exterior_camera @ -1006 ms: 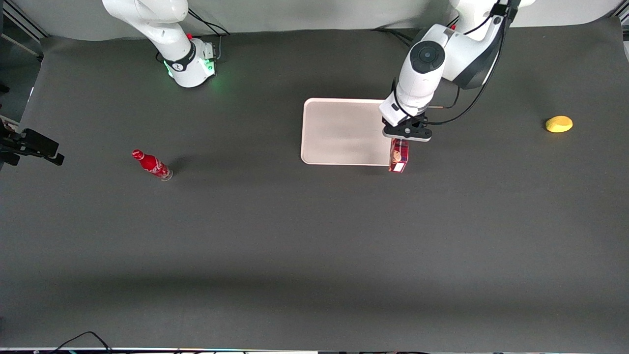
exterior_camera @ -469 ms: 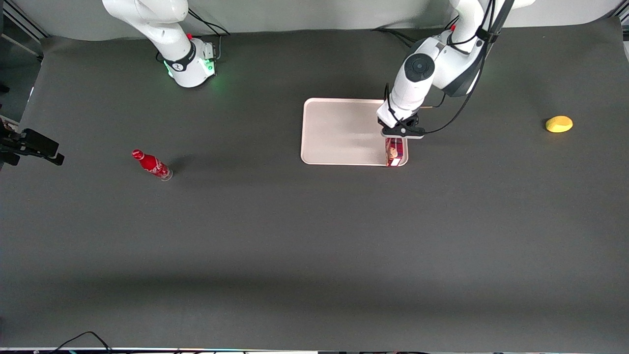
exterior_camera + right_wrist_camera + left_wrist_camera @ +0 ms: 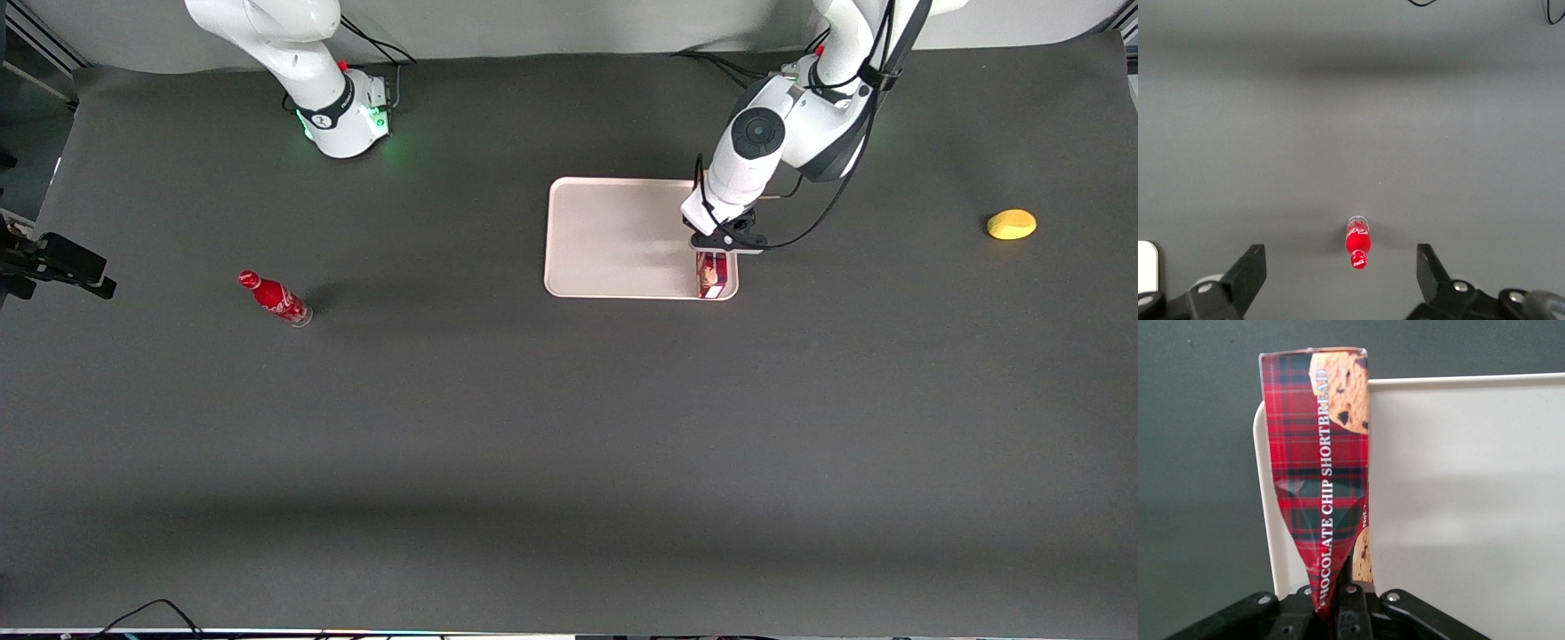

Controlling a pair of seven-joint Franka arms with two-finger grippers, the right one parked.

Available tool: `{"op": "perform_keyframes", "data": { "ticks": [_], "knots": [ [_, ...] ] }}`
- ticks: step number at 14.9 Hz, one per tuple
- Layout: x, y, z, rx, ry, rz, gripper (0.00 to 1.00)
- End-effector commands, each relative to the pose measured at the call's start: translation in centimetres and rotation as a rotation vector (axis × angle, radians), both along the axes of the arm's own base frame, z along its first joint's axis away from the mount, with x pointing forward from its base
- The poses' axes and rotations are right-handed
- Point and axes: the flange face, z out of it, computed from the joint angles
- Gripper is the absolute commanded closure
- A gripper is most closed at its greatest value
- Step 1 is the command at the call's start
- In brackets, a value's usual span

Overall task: Place red cookie box on tray
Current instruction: 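Lower the box onto the tray and open the left gripper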

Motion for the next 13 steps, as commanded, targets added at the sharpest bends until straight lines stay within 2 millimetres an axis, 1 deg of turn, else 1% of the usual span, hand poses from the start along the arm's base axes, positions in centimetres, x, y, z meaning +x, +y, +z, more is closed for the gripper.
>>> {"op": "perform_keyframes", "data": {
  "ticks": [1, 2, 3, 11, 12, 13],
  "knots": [
    [-0.4, -0.1, -0.3, -0.002, 0.002, 0.013, 0.41],
    [-0.4, -0.1, -0.4, -0.002, 0.004, 0.015, 0.23],
    [-0.4, -0.1, -0.4, -0.002, 0.004, 0.015, 0.0],
    [-0.3, -0.1, -0.2, 0.004, 0.006, 0.014, 0.0],
    [0.0, -0.1, 0.3, 0.005, -0.002, 0.014, 0.0],
    [0.5, -0.2, 1.2, 0.01, -0.014, 0.013, 0.0]
  ]
}}
